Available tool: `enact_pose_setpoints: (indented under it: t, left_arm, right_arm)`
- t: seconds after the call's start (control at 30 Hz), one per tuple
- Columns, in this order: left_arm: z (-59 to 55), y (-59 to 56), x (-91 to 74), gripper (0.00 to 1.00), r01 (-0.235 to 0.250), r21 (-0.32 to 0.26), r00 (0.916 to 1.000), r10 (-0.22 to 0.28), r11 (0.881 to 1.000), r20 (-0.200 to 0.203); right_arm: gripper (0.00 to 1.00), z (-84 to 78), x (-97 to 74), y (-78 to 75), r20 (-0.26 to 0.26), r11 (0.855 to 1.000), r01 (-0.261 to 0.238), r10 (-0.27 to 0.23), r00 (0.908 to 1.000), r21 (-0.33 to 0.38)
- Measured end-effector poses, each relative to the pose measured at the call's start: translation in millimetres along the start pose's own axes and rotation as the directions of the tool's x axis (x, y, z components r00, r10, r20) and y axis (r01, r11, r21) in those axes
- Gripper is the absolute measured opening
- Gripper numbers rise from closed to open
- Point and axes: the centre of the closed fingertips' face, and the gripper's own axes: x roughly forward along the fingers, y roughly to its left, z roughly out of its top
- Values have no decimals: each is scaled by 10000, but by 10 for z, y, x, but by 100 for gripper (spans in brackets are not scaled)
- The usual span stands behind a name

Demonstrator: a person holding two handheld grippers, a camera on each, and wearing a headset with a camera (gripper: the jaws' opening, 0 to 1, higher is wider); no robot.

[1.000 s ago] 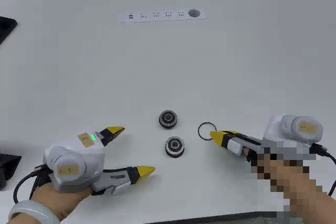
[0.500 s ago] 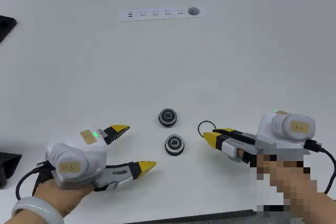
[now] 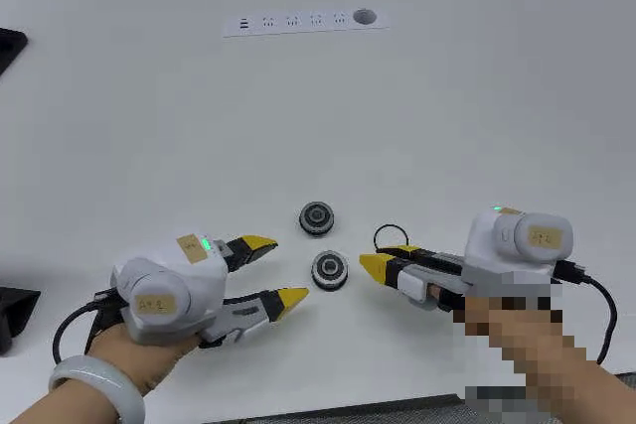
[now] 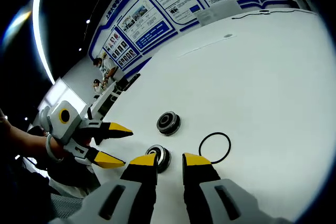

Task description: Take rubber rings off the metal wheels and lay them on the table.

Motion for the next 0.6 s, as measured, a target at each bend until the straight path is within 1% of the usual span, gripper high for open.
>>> enact_pose_setpoints:
  t: [0.1, 0.23, 0.3, 0.4, 0.47, 0.6]
  left_arm:
    - [35, -36, 57, 36, 126, 107, 9999, -125, 9999, -19]
    - [61, -70, 128, 34, 276, 204, 9995, -273, 9994, -130]
    - [67, -85, 154, 31, 360, 260, 9992, -355, 9990, -193]
    - [96, -91, 200, 28, 433, 351, 9988, -424, 9984, -241]
    - [111, -93, 226, 26, 465, 396, 9986, -455, 9981, -261]
    - [114, -109, 293, 24, 611, 614, 9974, -585, 9962, -426]
  right_arm:
    - [19, -31, 16, 35, -46, 9999, -108, 108, 9999, 36]
    - [19, -44, 27, 75, 11, 9992, -264, 264, 9997, 313]
    - [19, -44, 31, 70, 72, 9988, -278, 275, 9996, 402]
    - [19, -37, 31, 52, 250, 9961, -331, 312, 9992, 820]
    - [19, -41, 28, 45, 258, 9957, -316, 295, 9992, 871]
    - [19, -59, 22, 35, 238, 9951, -301, 280, 9993, 942]
